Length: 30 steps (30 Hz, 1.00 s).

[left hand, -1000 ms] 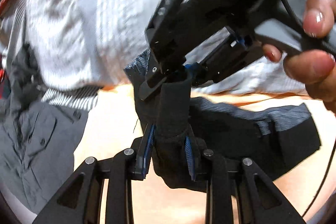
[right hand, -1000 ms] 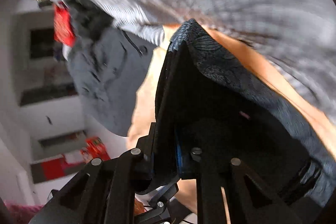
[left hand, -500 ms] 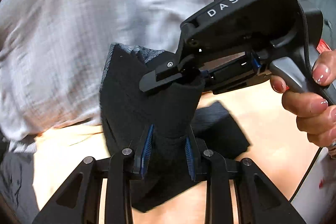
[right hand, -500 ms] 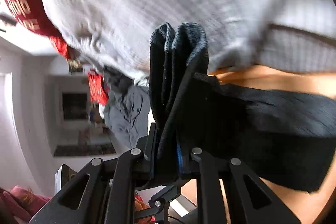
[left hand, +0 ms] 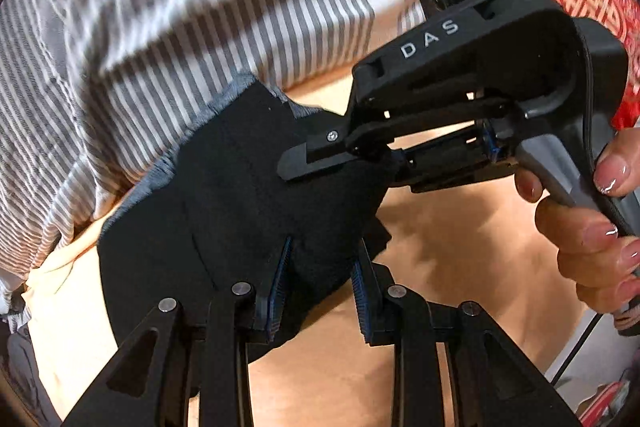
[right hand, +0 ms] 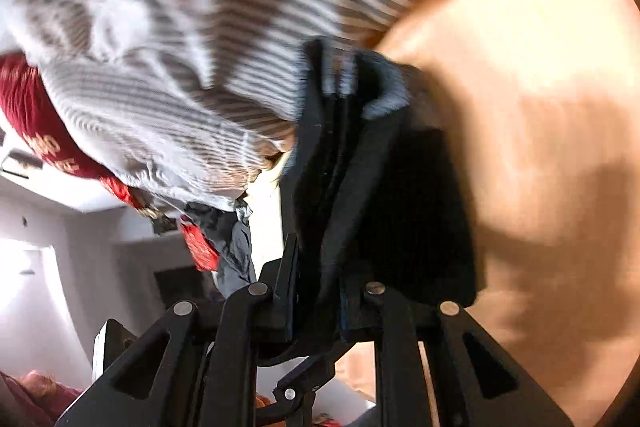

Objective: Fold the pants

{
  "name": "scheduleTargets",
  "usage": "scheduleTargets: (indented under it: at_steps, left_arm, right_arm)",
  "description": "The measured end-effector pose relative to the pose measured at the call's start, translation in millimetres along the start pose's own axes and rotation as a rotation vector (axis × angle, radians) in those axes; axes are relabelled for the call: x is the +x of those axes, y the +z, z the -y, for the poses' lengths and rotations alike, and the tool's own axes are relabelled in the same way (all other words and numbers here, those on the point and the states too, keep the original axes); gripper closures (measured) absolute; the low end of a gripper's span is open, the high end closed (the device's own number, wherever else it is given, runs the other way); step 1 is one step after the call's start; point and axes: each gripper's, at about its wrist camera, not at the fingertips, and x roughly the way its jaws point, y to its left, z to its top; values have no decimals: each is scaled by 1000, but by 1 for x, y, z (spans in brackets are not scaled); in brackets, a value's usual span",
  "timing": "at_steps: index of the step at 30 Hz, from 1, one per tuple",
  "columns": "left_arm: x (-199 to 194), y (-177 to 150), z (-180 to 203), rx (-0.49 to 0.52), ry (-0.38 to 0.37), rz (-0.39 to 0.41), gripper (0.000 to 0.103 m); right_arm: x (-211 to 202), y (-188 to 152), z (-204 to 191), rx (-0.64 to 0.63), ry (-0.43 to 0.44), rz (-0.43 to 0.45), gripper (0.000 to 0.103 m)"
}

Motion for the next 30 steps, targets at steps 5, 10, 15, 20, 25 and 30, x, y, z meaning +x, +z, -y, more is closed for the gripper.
scheduleTargets:
  at_steps: [5,10,15,20,25,30]
  left_arm:
    - [12,-6,16,53,38,0,74]
    - [-2,-9,8,50,57,8,74]
    - [3,-7,-1,20,21,-58,74]
    - [-20,-7,-27,-38,-16,-60,50]
    - [-43,-9,-76,-142,-11,-35,43]
    - [-39,-10,-99,-196,11,-46,43]
  right_arm:
    - [5,-2,29,37,65,6,83]
    - [11,-7,16,-18,88,-17,83]
    - [22,-9,14,-29,-56,-55,78]
    - [0,-19,-1,-34,-147,-14,40]
    - [-43,-7,-23,-27,-237,125,37]
    - [-27,19,-62,-160,-308,157,41]
